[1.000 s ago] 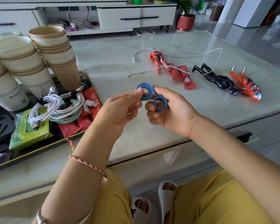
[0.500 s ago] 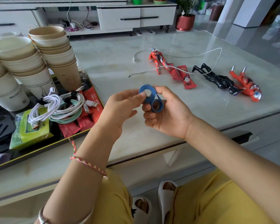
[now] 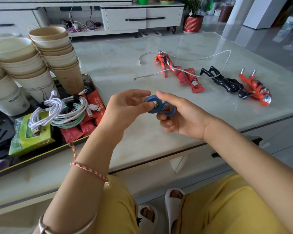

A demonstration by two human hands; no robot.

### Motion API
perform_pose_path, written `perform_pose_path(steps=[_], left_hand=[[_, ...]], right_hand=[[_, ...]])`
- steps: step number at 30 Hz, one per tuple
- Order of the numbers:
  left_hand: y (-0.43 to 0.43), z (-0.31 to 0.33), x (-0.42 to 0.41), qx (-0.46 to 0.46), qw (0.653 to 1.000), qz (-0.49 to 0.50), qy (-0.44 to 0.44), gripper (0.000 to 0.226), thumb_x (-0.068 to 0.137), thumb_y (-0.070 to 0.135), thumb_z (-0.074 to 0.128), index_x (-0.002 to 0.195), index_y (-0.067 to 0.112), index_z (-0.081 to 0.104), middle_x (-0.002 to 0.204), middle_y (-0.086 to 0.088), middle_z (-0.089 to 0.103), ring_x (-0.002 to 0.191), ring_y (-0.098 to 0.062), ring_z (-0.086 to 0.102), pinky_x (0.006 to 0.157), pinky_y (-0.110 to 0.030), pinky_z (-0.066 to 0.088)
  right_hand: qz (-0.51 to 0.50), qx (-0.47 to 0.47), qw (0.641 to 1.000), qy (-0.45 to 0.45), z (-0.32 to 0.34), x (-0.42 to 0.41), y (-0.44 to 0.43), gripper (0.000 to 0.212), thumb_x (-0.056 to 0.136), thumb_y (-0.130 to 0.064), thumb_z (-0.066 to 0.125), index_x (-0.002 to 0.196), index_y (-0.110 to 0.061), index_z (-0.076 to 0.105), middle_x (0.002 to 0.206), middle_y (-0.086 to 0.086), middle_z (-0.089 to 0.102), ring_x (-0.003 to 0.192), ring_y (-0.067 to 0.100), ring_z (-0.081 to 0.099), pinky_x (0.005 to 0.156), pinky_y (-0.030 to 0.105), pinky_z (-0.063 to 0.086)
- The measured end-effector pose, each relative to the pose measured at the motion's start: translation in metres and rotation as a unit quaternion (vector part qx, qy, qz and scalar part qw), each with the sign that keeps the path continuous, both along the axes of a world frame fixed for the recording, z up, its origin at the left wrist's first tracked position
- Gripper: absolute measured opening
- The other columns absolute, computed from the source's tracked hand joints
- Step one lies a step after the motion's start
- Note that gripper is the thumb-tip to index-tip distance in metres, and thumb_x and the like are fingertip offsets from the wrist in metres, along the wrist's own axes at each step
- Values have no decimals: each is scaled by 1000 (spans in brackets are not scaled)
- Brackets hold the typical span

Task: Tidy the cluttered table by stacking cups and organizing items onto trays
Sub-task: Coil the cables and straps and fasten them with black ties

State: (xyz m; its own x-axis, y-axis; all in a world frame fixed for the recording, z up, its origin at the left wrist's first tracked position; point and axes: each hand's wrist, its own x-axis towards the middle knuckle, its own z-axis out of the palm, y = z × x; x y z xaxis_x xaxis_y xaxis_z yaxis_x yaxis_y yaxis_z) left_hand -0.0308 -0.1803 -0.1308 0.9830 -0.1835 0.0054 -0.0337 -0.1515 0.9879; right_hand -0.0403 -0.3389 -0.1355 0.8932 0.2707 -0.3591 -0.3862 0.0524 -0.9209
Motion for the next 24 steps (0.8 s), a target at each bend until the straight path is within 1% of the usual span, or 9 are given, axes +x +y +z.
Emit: perform_pose_path(steps=[2,5,8,11,13,16,19,21,24], left_hand=[[1,0,0,-53,997,13,60,18,76,14,72,91,23,67,81,5,66,71,0,60,72,-17,42],[1,0,0,-99,986,5,135,13,79,17,69,90,23,67,88,4,67,87,-7,60,83,-26,41],[0,1,0,-137,975,-16,174,15,78,18,68,92,22,66,82,5,68,76,-7,59,80,-25,41],[-1,2,-1,-143,975,-16,170,13,79,17,68,91,21,66,77,6,67,70,-5,58,85,-27,41],[-1,2,-1,-79,991,-3,112,18,80,14,69,96,20,66,76,7,67,69,-2,60,81,-22,43],[-1,4,-3,20,998,-37,36,35,78,7,70,110,16,62,81,3,67,67,-1,61,69,-14,44],[-2,5,-6,36,996,-75,33,30,78,11,71,106,18,64,80,2,67,64,-3,59,63,-11,46],[0,5,-5,39,996,-65,36,23,77,16,72,99,21,66,76,2,67,68,-7,59,69,-18,47],[3,5,-3,10,997,-57,51,23,72,21,75,94,24,68,76,4,69,75,-8,61,74,-22,47]], right_hand=[[14,43,999,19,0,1,-1,29,80,-49,56,84,-20,60,63,1,48,49,12,41,45,20,33],[40,82,995,38,-1,2,-2,41,73,-52,58,87,-15,66,73,5,63,56,16,54,49,22,46],[69,147,985,58,-2,3,0,39,74,-52,58,82,-16,72,80,8,68,60,17,59,53,23,49],[67,186,978,72,-2,4,2,35,75,-48,60,77,-15,73,75,6,66,58,14,57,53,22,49],[63,176,978,88,-2,5,2,31,74,-45,61,72,-15,71,69,4,62,53,12,53,50,19,46],[58,91,990,88,-3,5,1,25,77,-41,59,76,-16,61,66,3,56,49,10,47,45,17,41],[63,19,996,64,-4,3,0,25,83,-42,55,83,-17,58,71,5,53,49,10,44,44,17,37],[78,0,995,55,-1,1,-1,32,79,-47,57,86,-16,58,71,4,52,48,10,40,44,18,34],[81,4,996,38,1,1,-1,48,73,-53,59,105,-17,60,72,4,52,52,12,39,45,19,34]])
